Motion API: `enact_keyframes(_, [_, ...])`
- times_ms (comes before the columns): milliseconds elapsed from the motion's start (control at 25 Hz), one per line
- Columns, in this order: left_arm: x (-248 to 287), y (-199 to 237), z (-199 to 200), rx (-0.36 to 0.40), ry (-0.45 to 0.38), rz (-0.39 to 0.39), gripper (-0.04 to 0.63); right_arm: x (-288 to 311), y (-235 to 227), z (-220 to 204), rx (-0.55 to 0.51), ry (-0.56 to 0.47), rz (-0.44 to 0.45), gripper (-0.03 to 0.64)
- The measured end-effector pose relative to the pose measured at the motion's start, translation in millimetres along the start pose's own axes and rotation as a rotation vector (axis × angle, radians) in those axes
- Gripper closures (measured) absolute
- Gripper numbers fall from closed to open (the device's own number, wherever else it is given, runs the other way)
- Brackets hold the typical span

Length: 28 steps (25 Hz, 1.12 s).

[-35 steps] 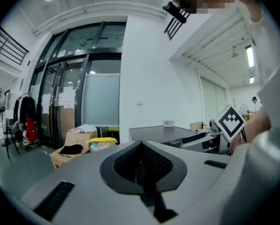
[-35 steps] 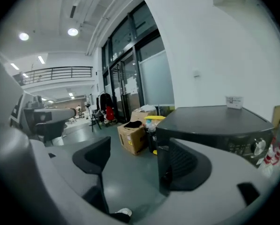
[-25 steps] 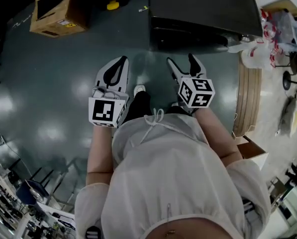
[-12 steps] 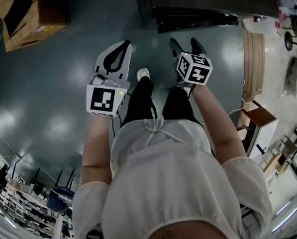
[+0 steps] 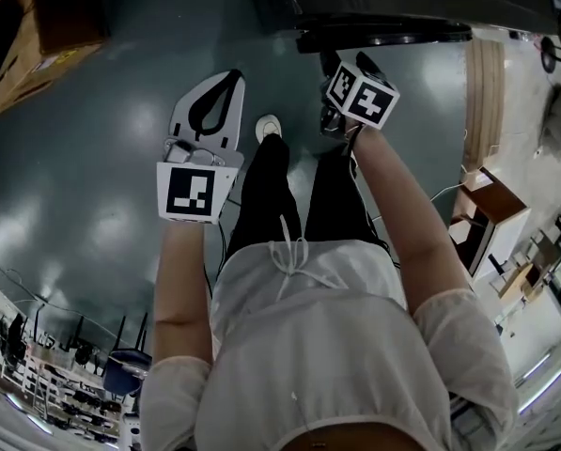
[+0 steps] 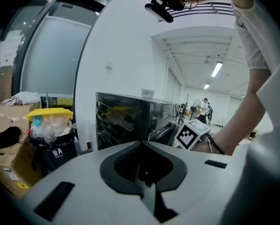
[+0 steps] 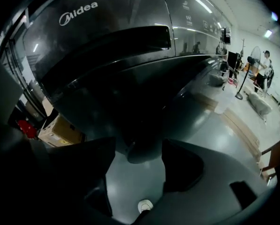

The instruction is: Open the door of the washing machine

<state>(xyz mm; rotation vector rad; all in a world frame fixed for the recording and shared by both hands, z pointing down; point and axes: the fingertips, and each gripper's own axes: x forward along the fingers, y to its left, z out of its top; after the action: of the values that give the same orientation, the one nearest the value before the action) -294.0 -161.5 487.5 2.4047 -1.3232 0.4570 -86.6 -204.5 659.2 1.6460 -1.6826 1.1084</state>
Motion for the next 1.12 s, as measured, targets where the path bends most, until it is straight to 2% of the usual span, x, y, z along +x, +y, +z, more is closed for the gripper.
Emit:
enact_keyframes(240, [-1, 1, -13, -0.018, 0.01, 0.007, 0.574, 15, -3, -4, 0.061, -0.007, -0.041, 0.305])
enact_keyframes(280, [-2, 0, -15, -0.021, 0.013, 0.008, 0.574, 16, -7, -3, 0.084, -0.014, -0.068, 0.367])
enact_keyframes(400, [-3, 0, -19, -0.029, 0.021, 0.01, 0.574, 17, -12, -3, 0.13, -0.035, -0.121, 0.385])
enact_keyframes(640, [-4, 2, -26, -0.023, 0.018, 0.02, 0.574, 20, -11, -3, 0.114, -0.045, -0.113, 0.385])
enact_keyframes(760, [-7, 2, -27, -0.023, 0.015, 0.034, 0.574, 19, -10, -6, 0.14, -0.028, -0.11, 0.393])
enact_keyframes(880, [-10, -7, -30, -0.022, 0.016, 0.022, 0.574, 17, -11, -11, 0.175, -0.004, -0.111, 0.411])
enact_keyframes(1120, [-14, -25, -48, -0.027, 0.045, 0.0, 0.574, 10, -17, -25, 0.182, 0.018, -0.095, 0.416])
